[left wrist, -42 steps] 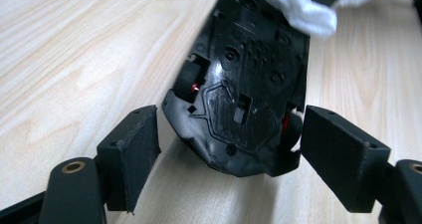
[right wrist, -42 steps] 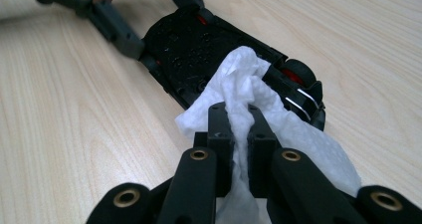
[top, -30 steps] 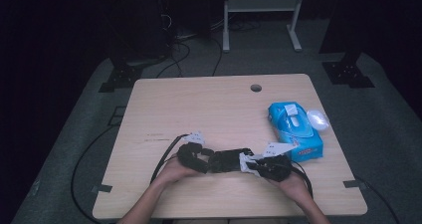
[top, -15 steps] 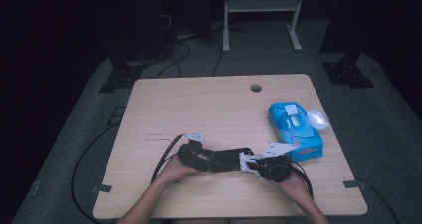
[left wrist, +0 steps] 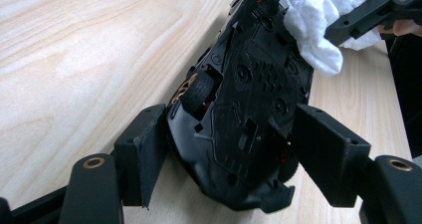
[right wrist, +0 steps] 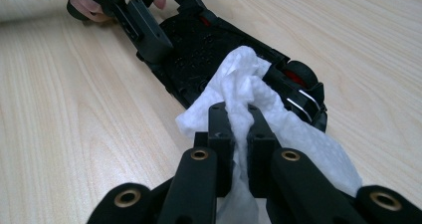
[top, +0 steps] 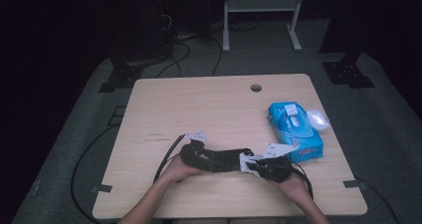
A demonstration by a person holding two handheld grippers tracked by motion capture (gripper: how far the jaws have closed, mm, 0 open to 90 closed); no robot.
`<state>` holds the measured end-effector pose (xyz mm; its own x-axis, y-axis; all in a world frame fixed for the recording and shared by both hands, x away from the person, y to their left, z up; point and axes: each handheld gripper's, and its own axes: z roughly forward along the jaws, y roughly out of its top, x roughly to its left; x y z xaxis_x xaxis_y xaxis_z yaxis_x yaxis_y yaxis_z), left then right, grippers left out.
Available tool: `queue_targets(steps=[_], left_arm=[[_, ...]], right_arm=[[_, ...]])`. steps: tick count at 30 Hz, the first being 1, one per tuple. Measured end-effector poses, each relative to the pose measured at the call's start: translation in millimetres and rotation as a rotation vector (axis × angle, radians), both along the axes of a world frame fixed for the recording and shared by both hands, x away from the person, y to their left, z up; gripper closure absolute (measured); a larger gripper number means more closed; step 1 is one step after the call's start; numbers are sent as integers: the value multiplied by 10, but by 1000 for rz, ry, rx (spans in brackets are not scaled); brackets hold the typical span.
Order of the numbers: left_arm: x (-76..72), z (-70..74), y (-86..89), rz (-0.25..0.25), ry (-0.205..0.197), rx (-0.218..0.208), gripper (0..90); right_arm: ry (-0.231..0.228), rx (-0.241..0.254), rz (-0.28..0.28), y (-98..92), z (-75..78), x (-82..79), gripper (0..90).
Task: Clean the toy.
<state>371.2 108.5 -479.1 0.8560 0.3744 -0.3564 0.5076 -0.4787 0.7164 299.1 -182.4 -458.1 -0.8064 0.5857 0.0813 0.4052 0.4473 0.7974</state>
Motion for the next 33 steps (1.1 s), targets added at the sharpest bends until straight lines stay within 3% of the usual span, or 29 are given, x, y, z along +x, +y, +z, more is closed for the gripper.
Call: queue_targets(steps=[15,23,28,33], left_arm=[[1,15,-14,-2,-5,16,312],[30,1,17,9,36,-18,332],[25,4,13,10,31,-15,333],[-5,23,3,8,-2,-1,333]], right_arm=[[-7,3,0,-4,-7,-5,846],[-10,2,1,-3,-7,-7,847],[-11,2,-1,-1,-8,-10,847],[-13,0,-3,2,-8,-20,847]])
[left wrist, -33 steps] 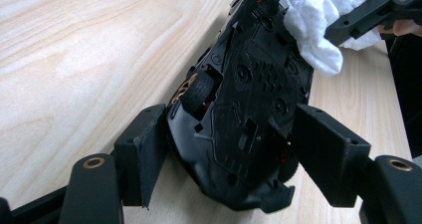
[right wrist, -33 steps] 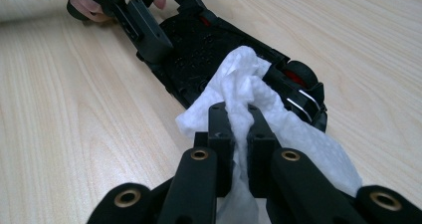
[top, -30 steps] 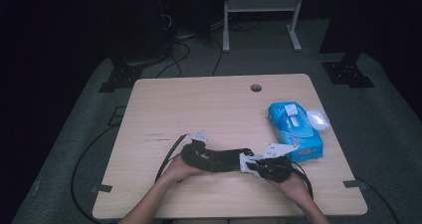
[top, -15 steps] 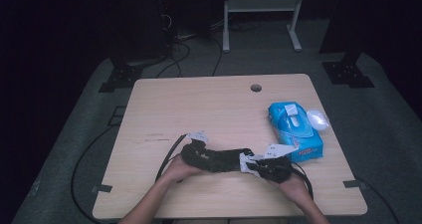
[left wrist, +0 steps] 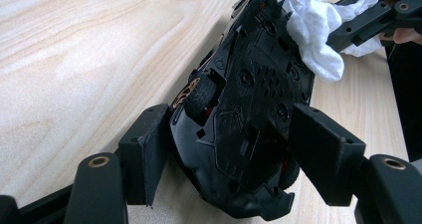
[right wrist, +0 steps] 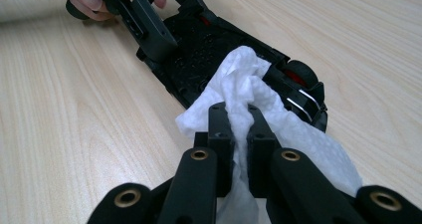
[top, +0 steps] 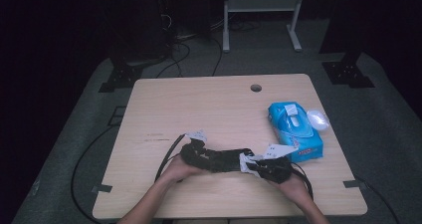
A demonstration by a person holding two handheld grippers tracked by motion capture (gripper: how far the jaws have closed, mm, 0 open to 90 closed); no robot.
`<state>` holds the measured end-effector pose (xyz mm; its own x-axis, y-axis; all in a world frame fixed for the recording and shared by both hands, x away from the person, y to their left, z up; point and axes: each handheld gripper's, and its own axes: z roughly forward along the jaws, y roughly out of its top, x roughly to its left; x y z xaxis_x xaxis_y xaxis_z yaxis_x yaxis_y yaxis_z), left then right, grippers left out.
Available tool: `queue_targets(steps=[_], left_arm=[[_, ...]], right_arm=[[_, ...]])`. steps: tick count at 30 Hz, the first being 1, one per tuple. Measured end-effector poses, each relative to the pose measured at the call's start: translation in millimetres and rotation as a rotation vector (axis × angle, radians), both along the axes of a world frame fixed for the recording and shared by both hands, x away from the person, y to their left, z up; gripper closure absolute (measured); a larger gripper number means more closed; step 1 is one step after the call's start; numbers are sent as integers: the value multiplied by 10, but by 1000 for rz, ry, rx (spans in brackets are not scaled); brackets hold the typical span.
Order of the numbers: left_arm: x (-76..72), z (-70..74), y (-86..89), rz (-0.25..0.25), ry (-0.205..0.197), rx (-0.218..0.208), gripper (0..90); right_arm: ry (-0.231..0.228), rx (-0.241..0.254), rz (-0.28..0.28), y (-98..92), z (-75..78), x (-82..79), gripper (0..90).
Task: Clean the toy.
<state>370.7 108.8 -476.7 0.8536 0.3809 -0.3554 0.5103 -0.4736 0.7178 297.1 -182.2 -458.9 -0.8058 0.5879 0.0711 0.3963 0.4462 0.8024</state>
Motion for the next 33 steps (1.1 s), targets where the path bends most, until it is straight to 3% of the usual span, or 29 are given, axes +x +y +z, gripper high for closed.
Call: queue_targets(steps=[18,25,33], left_arm=[[-210,72,-44,-13,-206,41,340],[-269,88,-57,-14,-256,56,343],[-280,86,-47,-20,-270,55,346]], right_arm=[[-36,-13,-14,16,-16,-121,846],[-41,-11,-22,18,-26,-154,846],[-44,-16,-30,29,-28,-161,846]])
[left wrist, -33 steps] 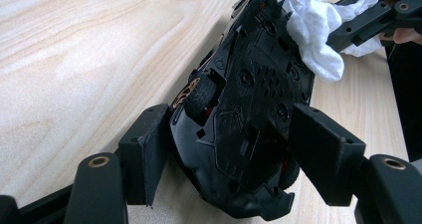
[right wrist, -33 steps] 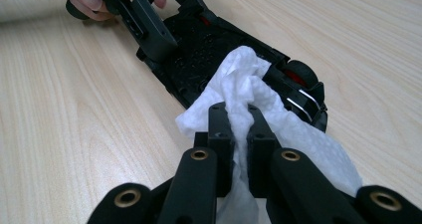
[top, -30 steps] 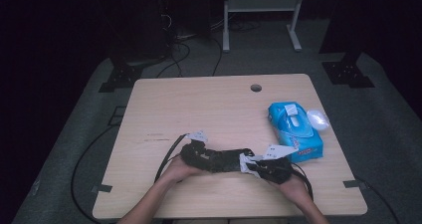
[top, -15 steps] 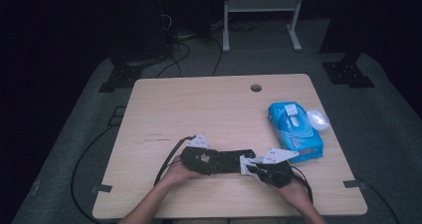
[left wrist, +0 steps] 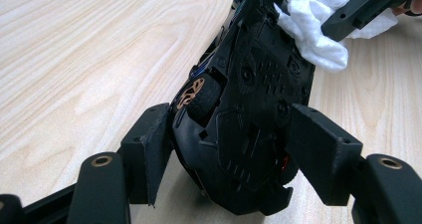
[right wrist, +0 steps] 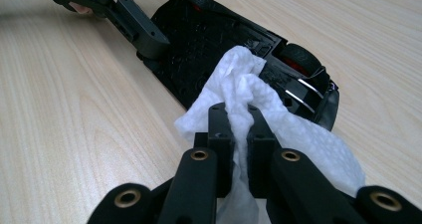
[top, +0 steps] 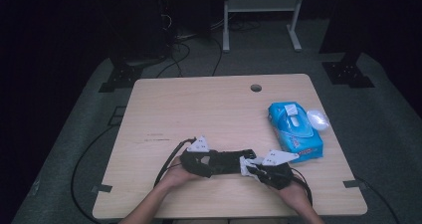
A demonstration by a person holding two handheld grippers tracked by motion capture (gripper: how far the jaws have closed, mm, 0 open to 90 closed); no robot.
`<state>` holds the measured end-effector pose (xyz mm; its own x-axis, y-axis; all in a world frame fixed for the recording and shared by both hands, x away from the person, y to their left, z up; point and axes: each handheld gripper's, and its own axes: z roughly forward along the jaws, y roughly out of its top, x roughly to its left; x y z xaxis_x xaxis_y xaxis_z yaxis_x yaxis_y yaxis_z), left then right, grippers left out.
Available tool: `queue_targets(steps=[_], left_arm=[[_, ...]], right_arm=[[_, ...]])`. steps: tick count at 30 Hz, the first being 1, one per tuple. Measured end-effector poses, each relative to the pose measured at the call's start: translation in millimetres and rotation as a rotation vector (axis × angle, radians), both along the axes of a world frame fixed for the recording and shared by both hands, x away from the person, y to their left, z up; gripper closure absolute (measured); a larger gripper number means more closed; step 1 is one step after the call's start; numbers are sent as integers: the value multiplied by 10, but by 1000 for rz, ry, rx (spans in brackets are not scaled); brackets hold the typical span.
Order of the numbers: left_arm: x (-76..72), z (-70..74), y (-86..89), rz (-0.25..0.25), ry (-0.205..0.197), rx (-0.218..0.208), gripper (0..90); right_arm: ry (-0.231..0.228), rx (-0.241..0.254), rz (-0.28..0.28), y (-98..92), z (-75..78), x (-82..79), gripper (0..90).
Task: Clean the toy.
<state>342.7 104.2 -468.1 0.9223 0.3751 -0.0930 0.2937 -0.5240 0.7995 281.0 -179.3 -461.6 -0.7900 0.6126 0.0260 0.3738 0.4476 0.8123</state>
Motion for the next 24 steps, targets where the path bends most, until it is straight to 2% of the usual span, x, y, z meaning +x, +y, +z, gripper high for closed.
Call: queue_targets(steps=[1,2,4,5,7,8,10,11,13,17,21,24], left_arm=[[3,0,12,4,7,-18,347],[17,10,55,17,19,-72,390],[28,29,95,11,13,-99,507],[25,28,83,3,12,-80,509],[19,8,49,-12,19,-74,497],[7,-5,23,-18,16,-57,495],[-10,-39,-22,-34,7,-16,490],[-13,-50,-30,-39,4,-12,493],[-18,-54,-30,-48,-15,-16,548],[-21,-37,-17,-75,-29,-27,635],[-24,-37,-13,-78,-47,-22,643],[-31,-35,-12,-85,-58,-17,647]], right_arm=[[1,-2,0,1,1,-1,846],[-1,-3,1,1,0,-5,847],[10,-9,9,-4,-11,-14,848],[12,-11,11,-5,-24,-21,847],[15,-22,11,4,-42,-21,847],[24,-32,15,15,-58,-17,847],[52,-92,36,58,-131,-12,847],[67,-112,42,82,-169,-19,846],[59,-83,42,77,-143,-25,846],[41,-68,40,52,-58,-17,846],[36,-21,31,18,2,-36,845],[23,29,27,-13,102,-58,845]])
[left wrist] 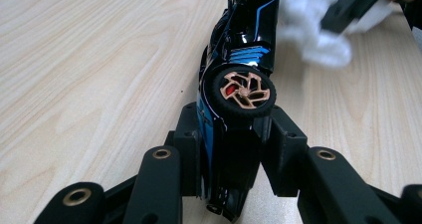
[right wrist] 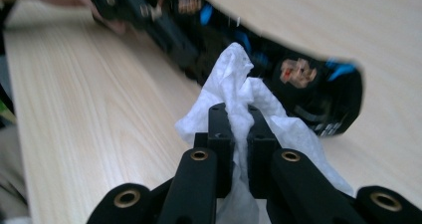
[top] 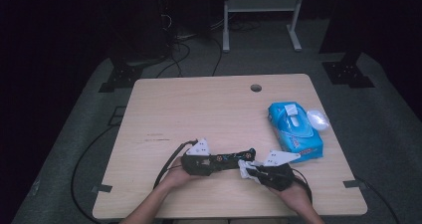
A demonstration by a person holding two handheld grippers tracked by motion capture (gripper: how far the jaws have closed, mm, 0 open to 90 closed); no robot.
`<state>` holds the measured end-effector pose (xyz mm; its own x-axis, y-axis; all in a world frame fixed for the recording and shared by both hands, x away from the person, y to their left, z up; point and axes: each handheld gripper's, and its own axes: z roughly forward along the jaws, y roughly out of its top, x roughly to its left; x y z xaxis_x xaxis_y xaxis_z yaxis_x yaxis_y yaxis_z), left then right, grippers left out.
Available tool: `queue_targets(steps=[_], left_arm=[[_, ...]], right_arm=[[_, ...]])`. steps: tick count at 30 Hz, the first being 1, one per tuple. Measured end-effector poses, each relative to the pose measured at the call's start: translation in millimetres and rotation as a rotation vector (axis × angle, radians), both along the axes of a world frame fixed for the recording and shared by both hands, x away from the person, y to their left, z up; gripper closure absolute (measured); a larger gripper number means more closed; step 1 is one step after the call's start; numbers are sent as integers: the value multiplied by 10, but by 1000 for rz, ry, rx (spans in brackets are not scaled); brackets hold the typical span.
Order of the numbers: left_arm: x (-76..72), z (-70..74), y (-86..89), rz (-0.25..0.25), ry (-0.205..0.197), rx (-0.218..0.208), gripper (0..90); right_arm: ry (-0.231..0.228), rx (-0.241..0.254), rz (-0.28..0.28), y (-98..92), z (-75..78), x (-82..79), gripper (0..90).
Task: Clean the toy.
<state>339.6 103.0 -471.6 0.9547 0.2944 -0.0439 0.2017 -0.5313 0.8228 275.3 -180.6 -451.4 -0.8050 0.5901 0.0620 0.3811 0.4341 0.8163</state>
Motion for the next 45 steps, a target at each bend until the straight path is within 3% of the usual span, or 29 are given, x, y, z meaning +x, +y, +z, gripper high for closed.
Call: queue_targets(steps=[5,11,15,18,22,27,28,31,35,40,43,45], left_arm=[[-9,6,5,-11,-15,-4,662],[-14,10,-13,-19,-26,-1,672],[-14,11,-6,-25,-34,2,674],[-16,12,-2,-27,-36,1,677],[-15,21,-13,-29,-44,8,684],[-15,30,-8,-26,-48,21,685],[-6,31,11,-25,-45,17,685],[-13,37,31,-29,-40,14,700],[-15,38,-14,-37,-50,17,707],[-21,40,-24,-42,-54,20,707],[-19,44,-14,-43,-55,23,708],[-19,41,-11,-41,-55,19,710]], right_arm=[[-48,55,-13,-3,250,26,844],[-79,50,6,286,441,175,845],[-51,7,-9,415,372,304,844],[-42,-55,-58,335,306,364,843],[-17,-45,-93,249,283,390,843],[-16,-34,-17,528,252,364,844],[-47,-51,-23,576,255,354,844],[-16,-38,-15,537,254,388,843],[-5,-37,-57,411,273,398,843],[-3,5,8,617,289,364,843],[-13,-17,43,763,254,367,843],[-14,-25,33,727,263,373,844]])
